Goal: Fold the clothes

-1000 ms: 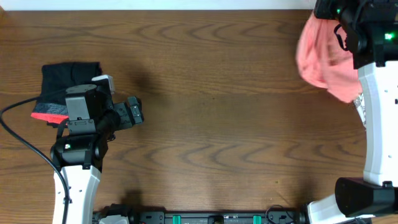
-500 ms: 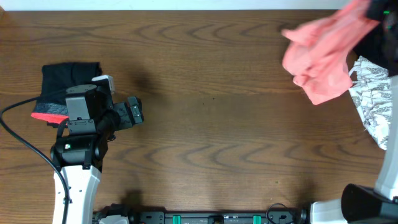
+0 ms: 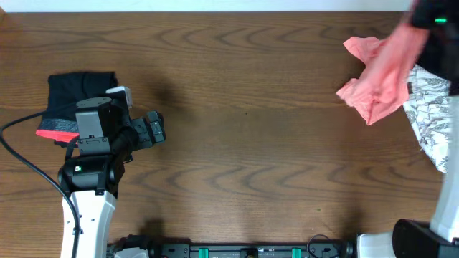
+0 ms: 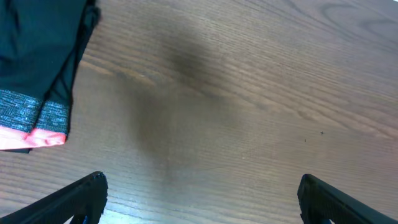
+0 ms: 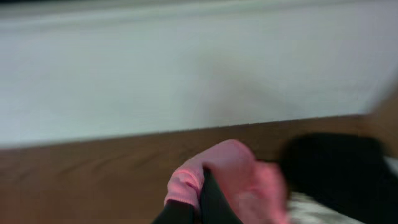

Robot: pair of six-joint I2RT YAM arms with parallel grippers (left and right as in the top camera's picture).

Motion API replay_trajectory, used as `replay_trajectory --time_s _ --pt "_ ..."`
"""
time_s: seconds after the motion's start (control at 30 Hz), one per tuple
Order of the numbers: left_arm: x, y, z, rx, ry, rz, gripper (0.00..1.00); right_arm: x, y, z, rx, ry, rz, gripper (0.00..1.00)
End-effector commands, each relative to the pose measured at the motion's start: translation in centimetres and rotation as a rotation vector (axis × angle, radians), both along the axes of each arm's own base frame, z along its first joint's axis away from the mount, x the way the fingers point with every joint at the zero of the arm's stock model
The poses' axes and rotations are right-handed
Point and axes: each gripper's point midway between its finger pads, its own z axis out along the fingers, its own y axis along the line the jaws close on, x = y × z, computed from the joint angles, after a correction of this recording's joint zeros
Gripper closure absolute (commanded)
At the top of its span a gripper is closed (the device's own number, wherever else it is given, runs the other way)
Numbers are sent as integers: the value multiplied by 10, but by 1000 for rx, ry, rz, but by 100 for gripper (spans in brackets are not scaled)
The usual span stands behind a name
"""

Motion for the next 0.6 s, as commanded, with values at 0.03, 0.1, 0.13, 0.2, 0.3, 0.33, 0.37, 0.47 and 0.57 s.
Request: replay_trajectory --time_s 0.03,0.1,0.13,0.2,0.3,0.33,0.37,0.47,0.57 --pt "4 -3 8 -16 -16 -5 2 9 110 -33 0 81 290 99" --pt "3 -3 8 -16 -15 -5 2 10 160 -58 -17 135 396 99" --pt "3 -3 8 -16 -15 -5 2 8 182 -71 -22 164 440 99" --pt "3 -3 8 -16 -15 -5 2 3 227 -103 -39 236 525 99" --pt "3 -3 8 -16 -15 -5 2 -9 283 -158 -72 353 629 99" --pt "3 -3 8 -16 -15 -5 2 -13 294 -170 -83 377 649 99" --pt "3 -3 8 -16 -15 -5 2 -17 307 -185 -108 403 683 98" --pt "3 -3 8 -16 -15 -5 2 -23 321 -212 -179 447 696 50" --pt "4 -3 8 -15 -16 -5 2 -18 311 -212 -227 440 640 22"
